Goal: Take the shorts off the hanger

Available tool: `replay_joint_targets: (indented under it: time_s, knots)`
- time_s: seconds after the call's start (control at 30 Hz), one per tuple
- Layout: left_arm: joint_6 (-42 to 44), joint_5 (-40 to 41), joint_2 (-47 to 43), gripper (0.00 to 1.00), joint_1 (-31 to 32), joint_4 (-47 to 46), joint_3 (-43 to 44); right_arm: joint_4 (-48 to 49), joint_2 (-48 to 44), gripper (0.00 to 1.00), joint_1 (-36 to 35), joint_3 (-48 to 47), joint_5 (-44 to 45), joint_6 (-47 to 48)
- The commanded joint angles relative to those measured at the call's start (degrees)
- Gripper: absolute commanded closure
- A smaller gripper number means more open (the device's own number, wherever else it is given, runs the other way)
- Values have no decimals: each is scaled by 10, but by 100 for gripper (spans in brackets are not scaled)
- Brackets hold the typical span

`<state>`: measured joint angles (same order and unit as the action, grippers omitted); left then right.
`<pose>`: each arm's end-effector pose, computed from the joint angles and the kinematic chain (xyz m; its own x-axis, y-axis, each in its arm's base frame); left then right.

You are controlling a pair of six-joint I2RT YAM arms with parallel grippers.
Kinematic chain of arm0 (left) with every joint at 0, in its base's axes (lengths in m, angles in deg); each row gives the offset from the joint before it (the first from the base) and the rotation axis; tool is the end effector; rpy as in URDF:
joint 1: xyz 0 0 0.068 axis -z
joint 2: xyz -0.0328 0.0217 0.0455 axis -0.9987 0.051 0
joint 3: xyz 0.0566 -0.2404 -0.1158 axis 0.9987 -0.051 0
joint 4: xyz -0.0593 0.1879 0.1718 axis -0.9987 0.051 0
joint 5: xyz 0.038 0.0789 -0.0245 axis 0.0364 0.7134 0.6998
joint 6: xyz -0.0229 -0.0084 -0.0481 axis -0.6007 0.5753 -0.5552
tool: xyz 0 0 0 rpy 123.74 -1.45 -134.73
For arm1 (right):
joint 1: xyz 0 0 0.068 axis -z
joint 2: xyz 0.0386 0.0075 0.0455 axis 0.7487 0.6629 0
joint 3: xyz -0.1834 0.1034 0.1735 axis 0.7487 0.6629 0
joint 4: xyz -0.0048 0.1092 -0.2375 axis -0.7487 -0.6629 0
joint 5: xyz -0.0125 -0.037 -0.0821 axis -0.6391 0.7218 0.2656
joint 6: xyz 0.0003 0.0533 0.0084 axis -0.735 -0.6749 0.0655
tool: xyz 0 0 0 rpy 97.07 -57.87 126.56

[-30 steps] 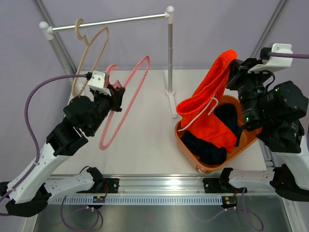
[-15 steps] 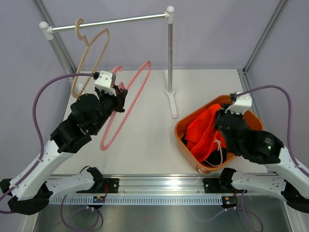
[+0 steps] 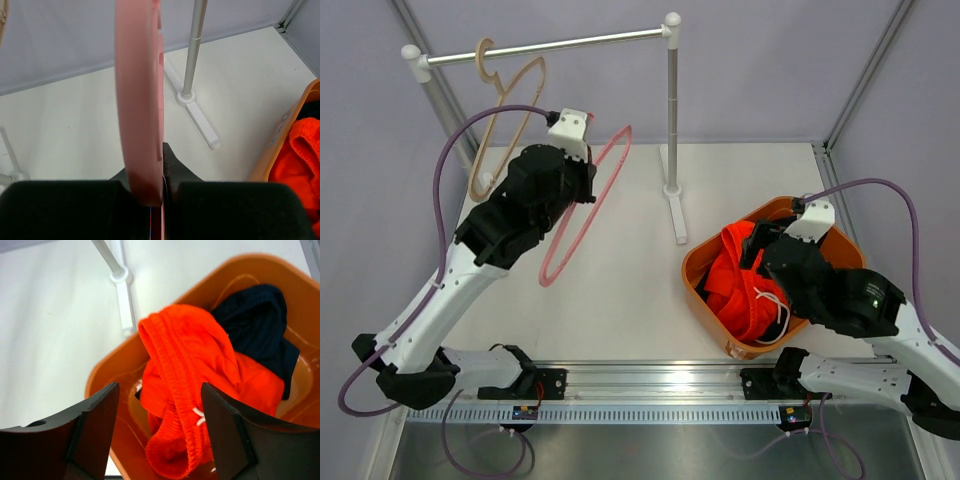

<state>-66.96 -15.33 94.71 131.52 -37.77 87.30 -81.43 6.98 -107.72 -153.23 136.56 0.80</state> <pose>0.1758 -0.1524 0.4780 -0.2361 0.0545 -0.9702 0.3355 0.9416 -0.0287 0.0848 0.0887 0.3973 -0.4130 0.1362 -0.9005 0.0373 0.9904 0.1327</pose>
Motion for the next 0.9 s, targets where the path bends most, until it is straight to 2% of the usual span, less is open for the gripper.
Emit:
replay_joint_targets:
  time_s: [0.0, 0.07, 0.13, 0.17, 0.2, 0.3, 0.63, 0.87]
  knots:
    - [-16, -51, 23, 100, -50, 19, 62, 66, 21, 20, 3, -59, 31, 69]
    - [-16, -68, 48, 100, -67, 29, 104, 97, 35, 17, 3, -80, 33, 106]
    - [-4, -83, 71, 100, -90, 32, 132, 149, 46, 15, 23, -93, 0, 166]
    - [-3, -88, 79, 100, -98, 35, 160, 164, 59, 15, 40, -108, -29, 183]
    - [-1, -97, 87, 100, -113, 37, 175, 184, 68, 15, 88, -116, -93, 204]
    - [4, -113, 130, 100, -139, 49, 242, 201, 104, 14, 160, -146, -184, 228]
    - [11, -97, 288, 100, -190, 64, 446, 264, 173, 12, 307, -191, -309, 258]
    - [12, -114, 329, 100, -225, -9, 467, 289, 215, 12, 406, -211, -401, 250]
